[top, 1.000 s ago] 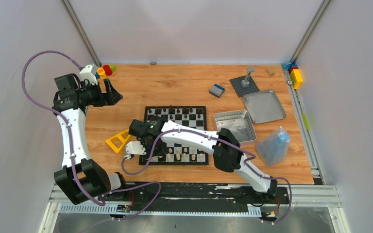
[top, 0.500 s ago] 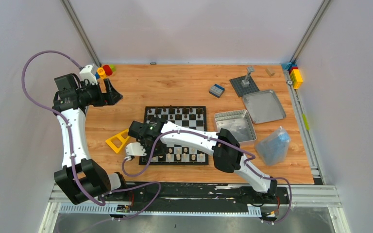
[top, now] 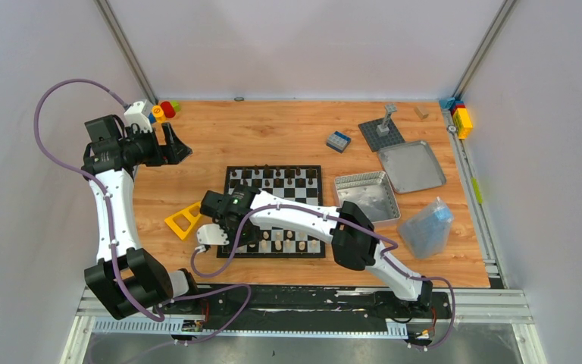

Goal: Set up the chess pieces on the board
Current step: Place the chess piece on the chessboard, then adjust the storage box at the center of the board, then pick up the chess piece from the storage box.

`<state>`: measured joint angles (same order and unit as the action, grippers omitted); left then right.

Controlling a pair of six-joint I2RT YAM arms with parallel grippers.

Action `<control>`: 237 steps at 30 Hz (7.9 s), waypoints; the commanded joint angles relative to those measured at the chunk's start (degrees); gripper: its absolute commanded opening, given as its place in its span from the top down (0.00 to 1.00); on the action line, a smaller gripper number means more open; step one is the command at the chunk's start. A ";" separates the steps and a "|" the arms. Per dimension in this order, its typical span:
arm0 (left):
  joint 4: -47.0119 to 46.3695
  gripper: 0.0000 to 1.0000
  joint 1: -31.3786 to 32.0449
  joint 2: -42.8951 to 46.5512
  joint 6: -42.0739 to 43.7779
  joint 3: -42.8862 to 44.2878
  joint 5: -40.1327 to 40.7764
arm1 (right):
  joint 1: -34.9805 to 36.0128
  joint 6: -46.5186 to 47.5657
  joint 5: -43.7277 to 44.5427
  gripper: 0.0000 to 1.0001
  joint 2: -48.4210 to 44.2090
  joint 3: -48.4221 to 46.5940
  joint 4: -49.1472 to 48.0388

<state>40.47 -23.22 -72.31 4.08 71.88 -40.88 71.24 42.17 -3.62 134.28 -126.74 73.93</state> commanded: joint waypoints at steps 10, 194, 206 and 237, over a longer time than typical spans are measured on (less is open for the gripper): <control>-1.55 0.00 -0.24 0.16 1.11 -0.33 -1.14 | 0.70 0.89 1.16 0.99 0.88 0.26 0.07; -2.76 0.00 11.58 -1.22 4.25 -1.62 -9.87 | -68.32 -30.21 0.63 0.86 -35.62 56.27 -20.49; -2.48 0.00 11.62 -1.15 4.34 -1.54 -8.94 | -67.45 -22.04 -6.77 0.64 -44.65 54.49 -25.07; -6.43 0.00 11.62 -0.94 9.85 -2.92 -10.88 | -54.08 4.93 -19.72 0.49 -34.10 60.82 -38.03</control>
<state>37.32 -11.70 -75.29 11.97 69.91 -50.37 16.21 43.29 -21.69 99.42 -65.95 38.61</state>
